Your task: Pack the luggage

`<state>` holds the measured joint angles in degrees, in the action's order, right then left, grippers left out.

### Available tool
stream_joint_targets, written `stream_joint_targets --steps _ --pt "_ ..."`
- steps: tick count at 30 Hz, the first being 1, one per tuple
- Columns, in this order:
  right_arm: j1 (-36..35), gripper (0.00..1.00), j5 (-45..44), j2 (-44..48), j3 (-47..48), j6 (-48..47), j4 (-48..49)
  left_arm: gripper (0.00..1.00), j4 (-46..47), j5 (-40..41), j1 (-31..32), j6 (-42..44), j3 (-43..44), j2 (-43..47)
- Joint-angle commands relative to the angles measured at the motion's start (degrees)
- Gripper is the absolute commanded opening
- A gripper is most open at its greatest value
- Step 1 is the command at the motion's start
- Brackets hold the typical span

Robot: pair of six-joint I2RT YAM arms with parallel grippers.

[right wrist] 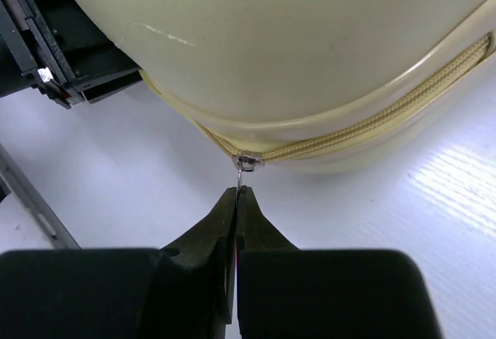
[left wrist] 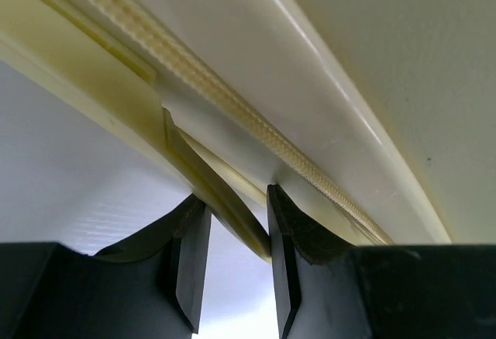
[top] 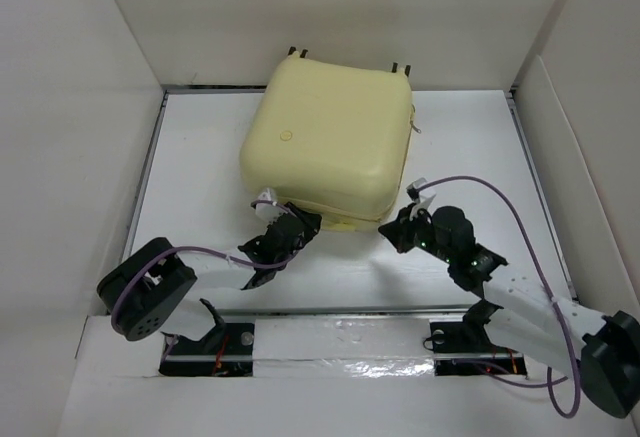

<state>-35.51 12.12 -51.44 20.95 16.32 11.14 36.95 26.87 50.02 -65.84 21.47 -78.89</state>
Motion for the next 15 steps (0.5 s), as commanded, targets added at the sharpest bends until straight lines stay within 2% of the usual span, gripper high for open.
stream_joint_targets --steps 1,4,6,10,11,15 --pt "-6.76 0.00 0.63 7.39 -0.47 3.98 -4.96 0.00 8.93 -15.19 -0.54 4.32 4.19 -1.44" --pt "-11.49 0.00 -1.56 10.74 0.84 6.09 -5.87 0.00 9.45 -14.83 -1.15 3.80 3.66 -0.91" --pt "-14.14 0.00 -2.62 9.26 1.55 7.67 -3.33 0.00 10.42 -15.45 -0.02 3.71 3.92 -1.44" --pt "-19.85 0.00 -6.13 -1.88 6.01 9.43 8.78 0.00 10.42 -14.39 4.47 2.57 5.24 -4.16" --pt "-21.52 0.00 -6.93 -6.78 7.42 9.52 10.29 0.00 11.82 -14.57 5.08 1.52 4.90 -5.30" --pt "-23.99 0.00 -7.72 -15.43 15.86 8.03 13.12 0.00 14.72 -15.27 8.24 -0.24 3.05 -7.06"
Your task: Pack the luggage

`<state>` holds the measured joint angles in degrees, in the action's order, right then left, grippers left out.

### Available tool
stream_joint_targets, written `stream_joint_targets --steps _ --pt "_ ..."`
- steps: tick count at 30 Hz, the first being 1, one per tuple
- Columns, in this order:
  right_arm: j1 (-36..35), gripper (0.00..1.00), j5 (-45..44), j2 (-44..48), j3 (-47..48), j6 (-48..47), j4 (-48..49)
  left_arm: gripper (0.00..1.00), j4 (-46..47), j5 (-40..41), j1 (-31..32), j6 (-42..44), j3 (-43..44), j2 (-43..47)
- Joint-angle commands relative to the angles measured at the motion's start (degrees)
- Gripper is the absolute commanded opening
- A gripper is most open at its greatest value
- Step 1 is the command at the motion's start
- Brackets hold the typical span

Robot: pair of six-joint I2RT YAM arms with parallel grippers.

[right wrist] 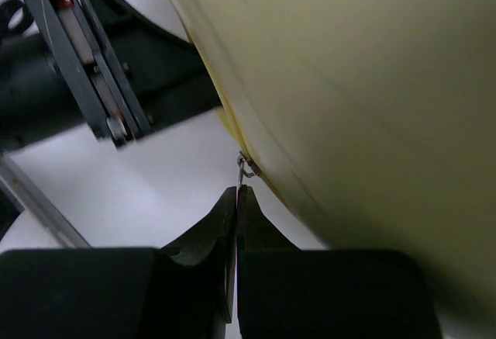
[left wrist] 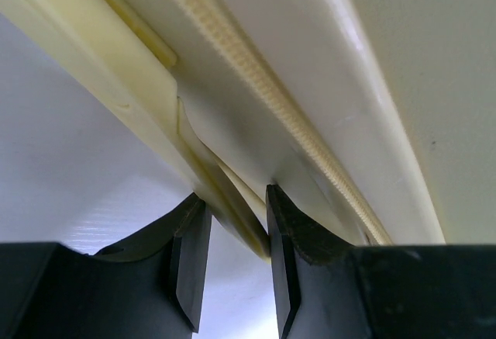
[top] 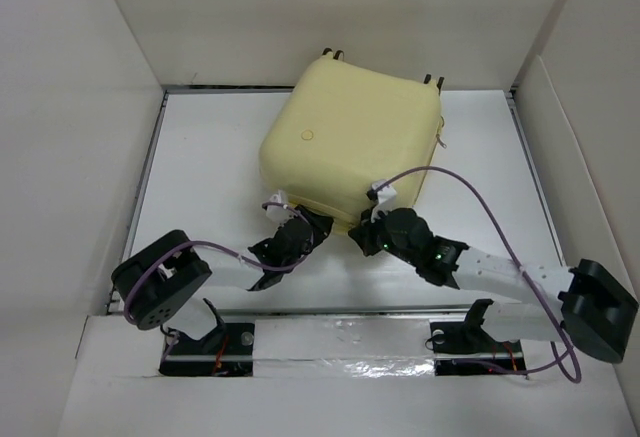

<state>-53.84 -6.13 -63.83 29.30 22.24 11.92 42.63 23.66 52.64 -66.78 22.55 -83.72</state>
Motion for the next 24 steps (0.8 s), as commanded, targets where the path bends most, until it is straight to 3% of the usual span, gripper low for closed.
stream_joint_targets --steps 1,5,9,13,14,15,16,18,19,22,23,24 --pt "-5.66 0.00 10.53 -4.27 9.27 1.85 12.60 0.00 10.00 -11.97 6.15 0.08 0.84 -2.50" --pt "-7.67 0.00 10.53 -11.21 17.27 0.61 13.65 0.00 16.93 -11.79 7.39 -2.73 -1.54 -4.69" --pt "-8.20 0.00 13.51 -17.11 20.54 1.40 16.47 0.00 17.05 -9.51 7.91 -2.04 -2.42 -3.73" --pt "-7.08 0.00 6.94 -8.46 13.45 1.75 14.45 0.02 10.30 -8.63 3.79 2.96 -4.87 4.07" --pt "-6.28 0.00 6.57 -6.06 11.85 2.10 13.75 0.11 4.71 -7.33 3.17 5.41 -5.05 8.71" --pt "-5.49 0.00 6.57 -3.69 10.35 2.28 13.31 0.36 2.22 -6.27 3.17 6.65 -5.49 11.28" --pt "-4.70 0.00 7.18 -1.40 7.47 2.28 12.69 0.49 -0.33 -5.47 3.17 7.71 -6.02 14.35" --pt "-2.85 0.00 8.15 4.66 5.34 2.46 11.20 0.71 -8.85 -3.10 3.17 10.09 -7.07 23.84" --pt "-2.84 0.00 8.76 6.34 4.46 2.37 9.37 0.74 -12.62 -1.88 3.17 10.62 -7.08 27.35" --pt "-2.14 0.00 9.21 11.70 2.26 2.11 5.41 0.71 -28.53 4.88 2.55 10.54 -5.06 40.71" --pt "-2.14 0.00 9.21 12.85 1.73 2.11 4.43 0.67 -35.44 8.30 1.77 9.92 -4.71 46.66" --pt "-2.14 0.00 8.95 14.94 0.77 2.02 3.38 0.54 -38.38 9.38 -0.24 8.35 -4.36 49.24"
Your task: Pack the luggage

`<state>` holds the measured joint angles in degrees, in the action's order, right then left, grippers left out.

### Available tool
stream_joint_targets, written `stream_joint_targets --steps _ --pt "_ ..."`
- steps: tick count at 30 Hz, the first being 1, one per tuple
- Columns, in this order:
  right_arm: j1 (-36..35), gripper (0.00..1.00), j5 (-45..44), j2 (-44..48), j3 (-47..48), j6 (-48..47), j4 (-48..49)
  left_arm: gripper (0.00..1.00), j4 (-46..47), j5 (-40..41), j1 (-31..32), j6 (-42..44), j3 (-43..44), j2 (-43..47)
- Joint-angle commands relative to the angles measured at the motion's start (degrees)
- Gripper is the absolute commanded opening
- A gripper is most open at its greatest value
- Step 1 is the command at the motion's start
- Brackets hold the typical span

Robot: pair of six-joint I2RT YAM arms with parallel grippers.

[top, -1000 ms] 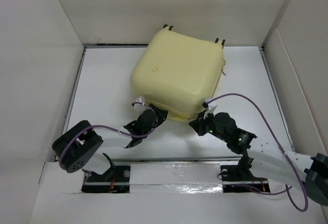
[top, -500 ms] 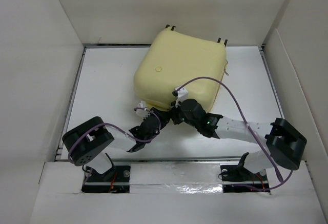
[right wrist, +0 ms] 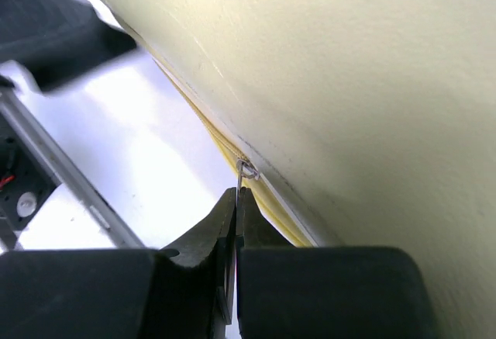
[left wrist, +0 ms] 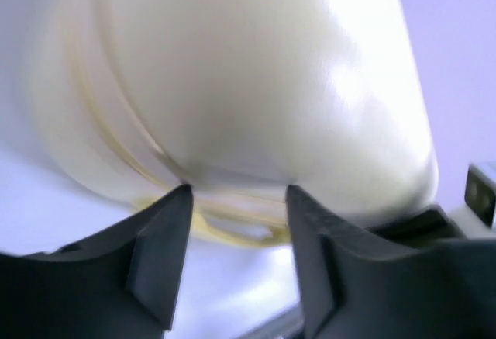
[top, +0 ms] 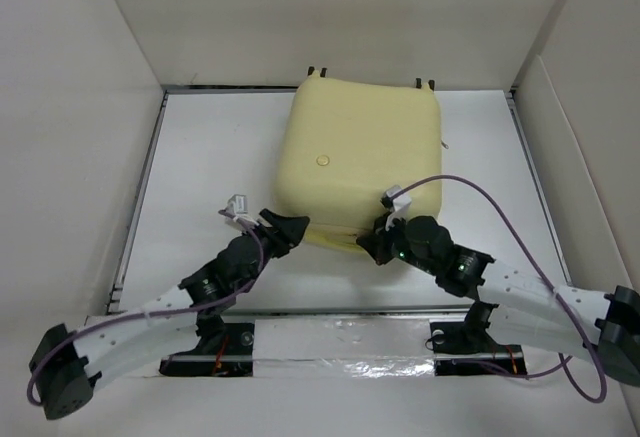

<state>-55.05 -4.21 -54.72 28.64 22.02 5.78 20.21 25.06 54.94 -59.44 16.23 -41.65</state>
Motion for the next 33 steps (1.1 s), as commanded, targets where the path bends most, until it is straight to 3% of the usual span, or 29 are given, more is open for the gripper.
stream_joint_targets --steps 1,3,4,7,12,14,17,23,33 --pt "-0.94 0.00 6.32 6.81 0.89 2.32 7.68 0.46 -18.34 8.68 -4.12 0.12 2.14 9.54" --pt "-0.42 0.00 5.71 9.44 -0.51 2.32 6.18 0.26 -20.12 7.56 -7.81 -0.41 1.44 13.95" --pt "0.11 0.00 5.70 10.06 -0.78 2.41 5.04 0.22 -21.25 5.98 -12.18 -0.41 1.26 14.31" --pt "0.64 0.00 6.14 11.74 -1.31 1.89 3.28 0.19 -20.56 -2.01 -20.97 1.25 1.79 12.04" --pt "0.64 0.00 8.78 10.16 -1.04 1.18 3.01 0.14 -9.85 -15.37 -28.91 3.89 0.74 2.82" --pt "0.12 0.00 8.52 8.50 -1.48 1.27 3.97 0.12 -5.99 -19.85 -28.92 5.03 1.43 -2.26" --pt "-0.41 0.00 7.02 6.39 -2.80 2.32 6.34 0.09 -2.56 -20.23 -26.73 5.47 2.58 -6.50" --pt "-2.25 0.00 8.78 -2.83 -2.46 3.91 15.65 0.09 4.04 -21.89 -25.32 4.51 0.13 -7.74" --pt "-13.76 0.00 9.22 -29.20 19.32 -1.36 21.38 0.07 11.08 -26.81 -25.32 4.86 -1.46 -12.84"
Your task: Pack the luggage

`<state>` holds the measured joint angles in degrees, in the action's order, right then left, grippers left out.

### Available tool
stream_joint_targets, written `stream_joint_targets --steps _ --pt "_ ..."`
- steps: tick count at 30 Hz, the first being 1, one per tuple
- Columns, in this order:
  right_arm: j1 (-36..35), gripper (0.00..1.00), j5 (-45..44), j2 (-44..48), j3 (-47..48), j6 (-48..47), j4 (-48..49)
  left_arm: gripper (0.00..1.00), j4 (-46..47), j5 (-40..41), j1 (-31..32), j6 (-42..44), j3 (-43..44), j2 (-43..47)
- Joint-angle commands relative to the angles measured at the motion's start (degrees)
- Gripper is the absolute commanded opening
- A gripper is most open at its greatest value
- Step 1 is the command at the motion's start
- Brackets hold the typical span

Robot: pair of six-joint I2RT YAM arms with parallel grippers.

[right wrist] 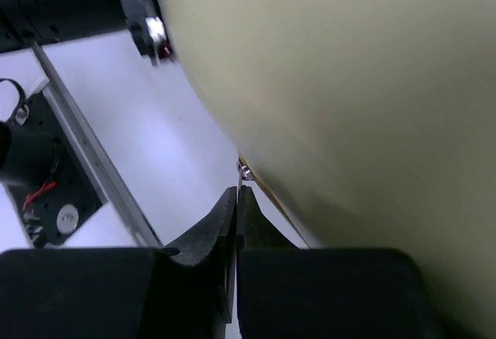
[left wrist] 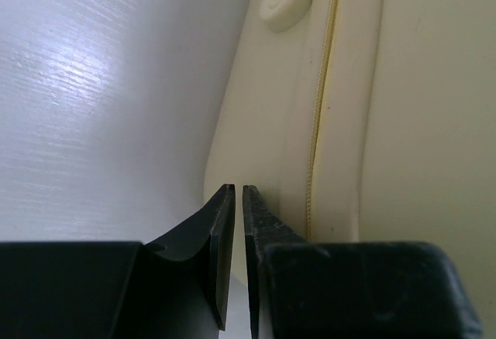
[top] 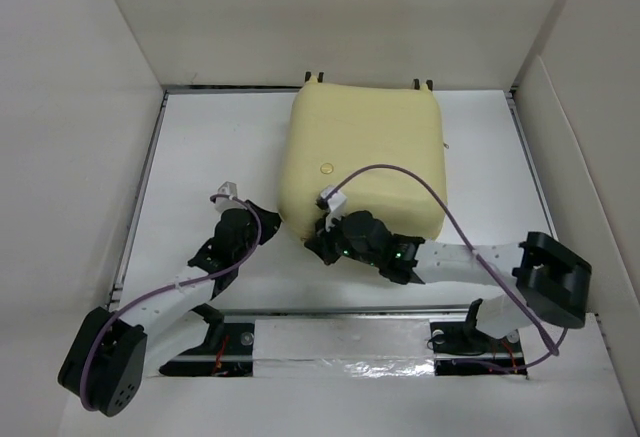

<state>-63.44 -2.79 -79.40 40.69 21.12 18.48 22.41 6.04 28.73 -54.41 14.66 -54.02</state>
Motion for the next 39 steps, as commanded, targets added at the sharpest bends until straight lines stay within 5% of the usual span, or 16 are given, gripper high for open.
stream_joint_targets --steps 1,7,12,14,15,18,19,20,23,24,31,35,39 --pt "-6.16 0.00 7.88 -6.45 9.22 -0.73 8.33 0.07 8.96 -7.89 0.89 0.01 0.11 -0.56" --pt "-8.63 0.00 9.98 -18.85 22.32 -1.35 9.90 0.07 9.14 -8.59 0.89 2.03 -0.68 -0.82" --pt "-8.63 0.00 9.03 -18.70 21.55 1.01 11.40 0.07 8.09 -9.38 -2.36 2.47 -2.96 1.72" --pt "-8.63 0.30 8.07 -12.30 17.07 1.29 8.86 0.08 6.43 -8.86 -3.59 3.17 -2.44 3.47" --pt "-8.63 0.60 7.45 -9.40 15.40 0.94 7.46 0.08 5.89 -8.59 -3.59 3.43 -2.18 3.92" --pt "-6.53 0.77 3.06 4.21 10.48 -0.55 -1.32 0.09 4.22 -7.63 -4.82 4.31 -0.95 4.89" --pt "-5.13 0.77 0.61 7.82 8.55 -0.82 -5.60 0.09 4.04 -7.71 -4.82 4.40 -0.60 4.89" --pt "-1.46 0.66 -3.06 14.81 7.58 -1.43 -7.56 0.10 3.43 -7.71 -6.22 4.49 0.02 4.89" --pt "8.47 0.10 -8.53 23.82 3.10 -1.53 -12.58 0.11 1.59 -7.80 -8.60 4.23 1.25 5.41" --pt "17.30 0.00 -9.07 28.20 2.30 -1.00 -13.98 0.13 1.41 -8.06 -10.87 3.71 1.43 5.76" --pt "54.94 0.02 -7.86 30.54 -5.08 0.50 -16.03 0.20 4.04 -7.45 -17.65 1.15 2.92 6.39" --pt "64.91 0.14 5.03 21.85 -7.02 1.29 -9.10 0.21 7.10 -8.94 -18.79 0.80 4.94 1.04" --pt "63.71 0.20 10.33 10.43 -3.70 1.29 -5.73 0.23 10.19 -11.40 -18.80 1.41 6.87 -4.42"
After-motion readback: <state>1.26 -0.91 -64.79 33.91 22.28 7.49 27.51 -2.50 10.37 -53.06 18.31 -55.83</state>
